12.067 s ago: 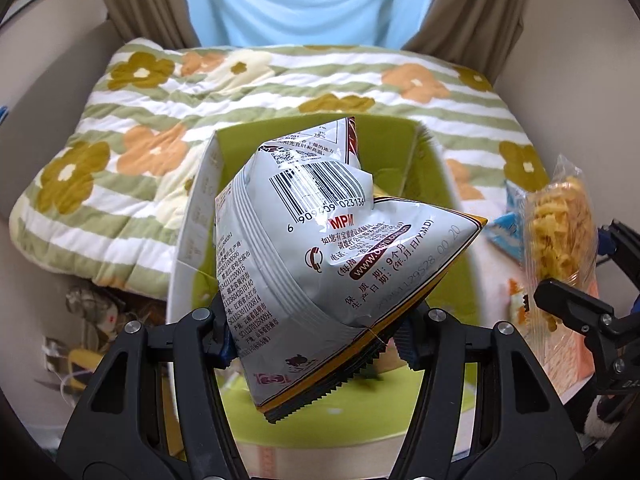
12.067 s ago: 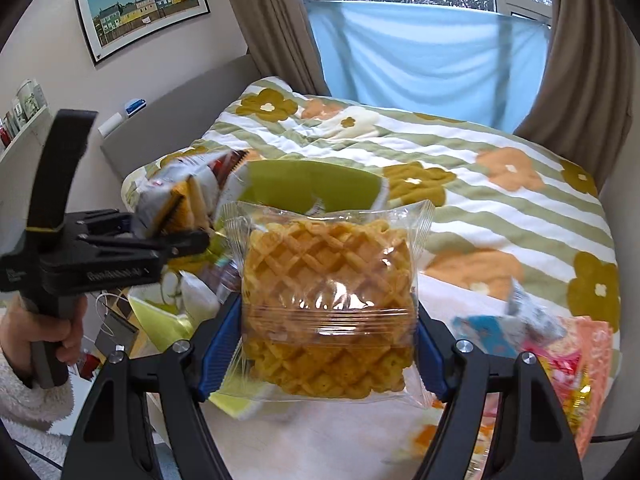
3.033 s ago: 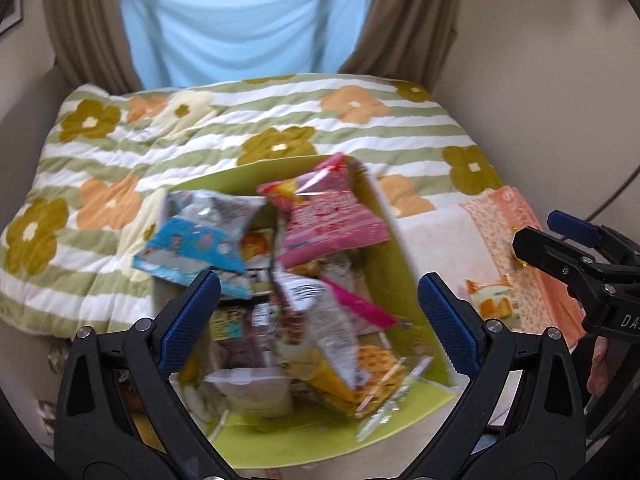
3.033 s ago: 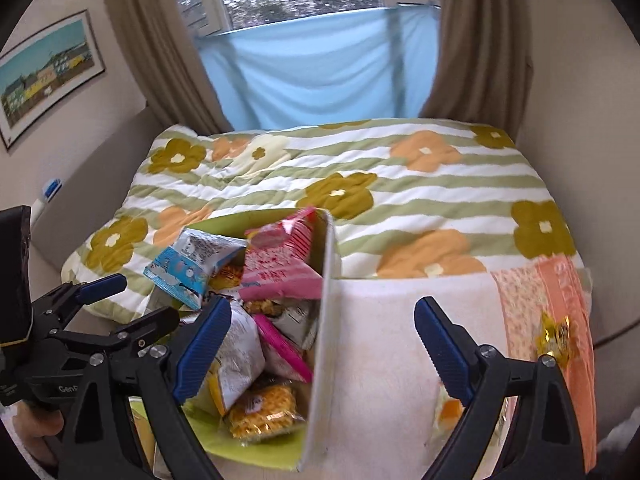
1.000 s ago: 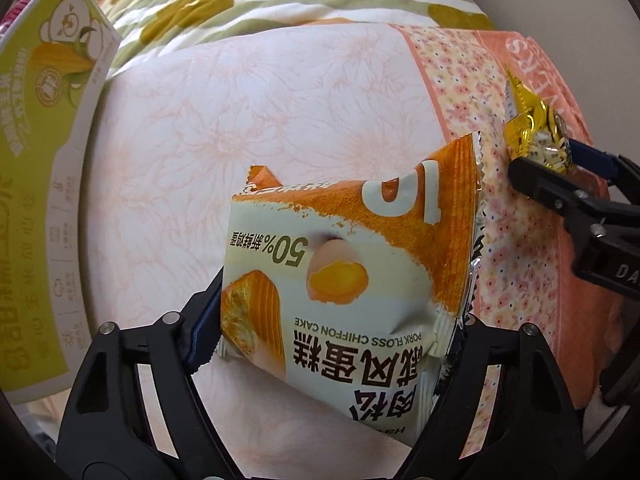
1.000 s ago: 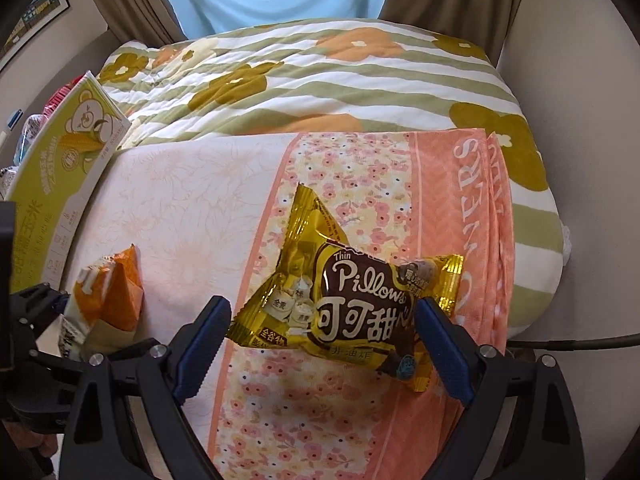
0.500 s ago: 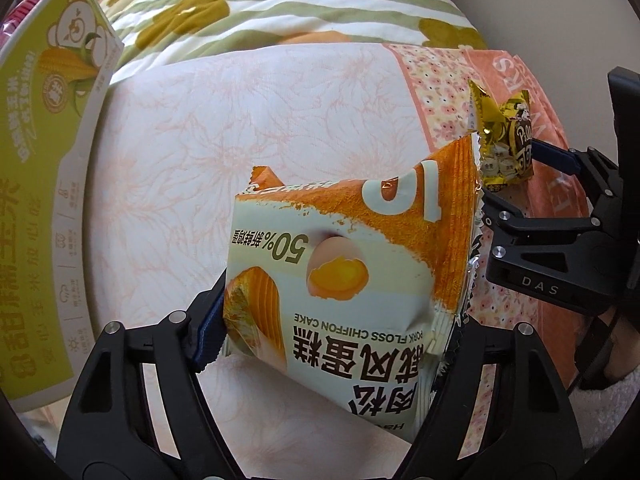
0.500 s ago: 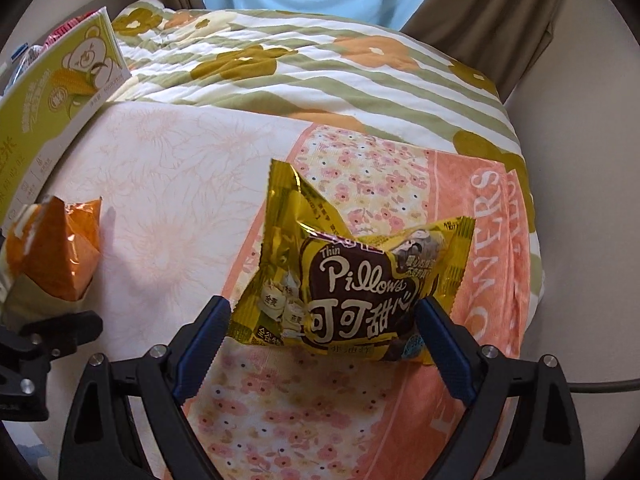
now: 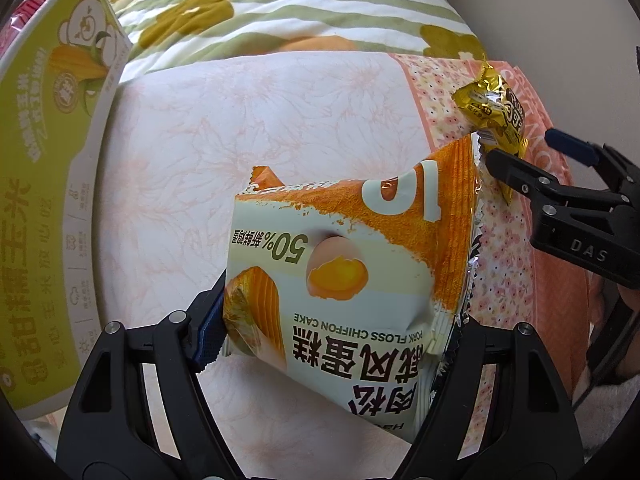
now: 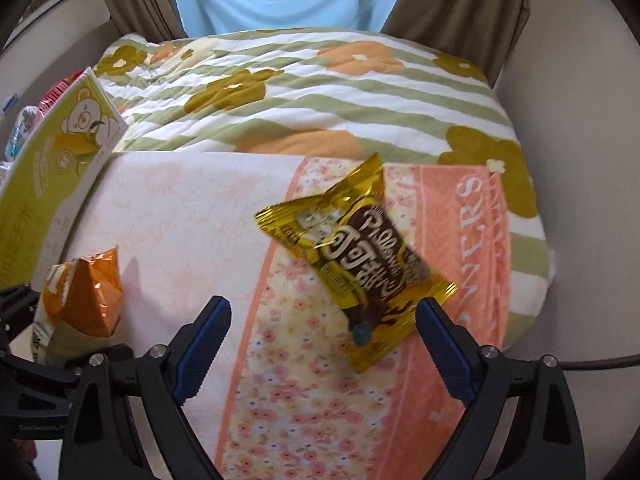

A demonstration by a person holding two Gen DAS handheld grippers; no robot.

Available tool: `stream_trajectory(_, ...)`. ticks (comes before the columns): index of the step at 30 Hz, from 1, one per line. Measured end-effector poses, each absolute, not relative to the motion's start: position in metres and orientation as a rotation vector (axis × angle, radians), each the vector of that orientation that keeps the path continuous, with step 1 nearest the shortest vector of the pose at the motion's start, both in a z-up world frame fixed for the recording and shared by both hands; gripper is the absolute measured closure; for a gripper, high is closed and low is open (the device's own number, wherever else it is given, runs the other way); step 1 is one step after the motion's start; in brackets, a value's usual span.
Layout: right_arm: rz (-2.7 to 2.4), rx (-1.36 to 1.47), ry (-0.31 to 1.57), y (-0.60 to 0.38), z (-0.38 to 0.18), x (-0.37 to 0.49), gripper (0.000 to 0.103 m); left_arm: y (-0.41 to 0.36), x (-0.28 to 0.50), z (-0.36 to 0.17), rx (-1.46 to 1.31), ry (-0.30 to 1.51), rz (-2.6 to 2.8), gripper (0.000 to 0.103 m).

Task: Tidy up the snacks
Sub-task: 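Carry both packets over the box and open both tools to drop them in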

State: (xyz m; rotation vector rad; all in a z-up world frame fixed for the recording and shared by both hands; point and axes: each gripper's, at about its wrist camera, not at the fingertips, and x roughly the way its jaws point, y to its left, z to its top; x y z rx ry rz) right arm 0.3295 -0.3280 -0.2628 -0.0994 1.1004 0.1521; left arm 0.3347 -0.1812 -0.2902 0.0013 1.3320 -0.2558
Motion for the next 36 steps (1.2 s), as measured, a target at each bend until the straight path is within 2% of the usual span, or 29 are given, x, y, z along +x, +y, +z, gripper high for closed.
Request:
stream_trajectory(9, 0.271, -0.444, 1.089, -0.329, -0.286, 0.357, 0.012, -0.179, 0.336, -0.291, -0.004, 1.331, -0.258, 0.029)
stream_trajectory(10, 0.290, -0.453, 1.092, -0.330, -0.290, 0.358, 0.018, -0.179, 0.336, -0.290, -0.004, 1.330, -0.258, 0.029)
stream_trajectory(11, 0.311, -0.456, 1.105, -0.331, -0.295, 0.362, 0.032, -0.179, 0.336, -0.289, -0.004, 1.328, -0.259, 0.029)
stream_trajectory(12, 0.319, -0.452, 1.118, -0.332, -0.298, 0.363, 0.038, -0.178, 0.336, -0.288, -0.003, 1.324, -0.259, 0.029)
stream_trajectory(13, 0.319, -0.447, 1.127, -0.333, -0.300, 0.365, 0.049, -0.178, 0.336, -0.286, -0.003, 1.320, -0.259, 0.029)
stream_trajectory(14, 0.333, -0.428, 1.134, -0.334, -0.301, 0.366, 0.053, -0.177, 0.336, -0.284, -0.005, 1.317, -0.259, 0.029)
stream_trajectory(17, 0.347, -0.345, 1.129, -0.339, -0.296, 0.366, 0.057, -0.175, 0.337, -0.275, -0.009, 1.300, -0.260, 0.029)
stream_trajectory(24, 0.360, -0.250, 1.088, -0.335, -0.262, 0.353, 0.057, -0.164, 0.333, -0.237, -0.033, 1.227, -0.253, 0.029)
stream_trajectory(30, 0.422, -0.171, 1.029, -0.320, -0.208, 0.344, 0.057, -0.127, 0.323, -0.173, -0.082, 1.122, -0.203, 0.029)
stream_trajectory(36, 0.495, -0.172, 0.944, -0.276, -0.148, 0.326, 0.057, -0.057, 0.310, -0.109, -0.126, 0.994, -0.136, 0.029)
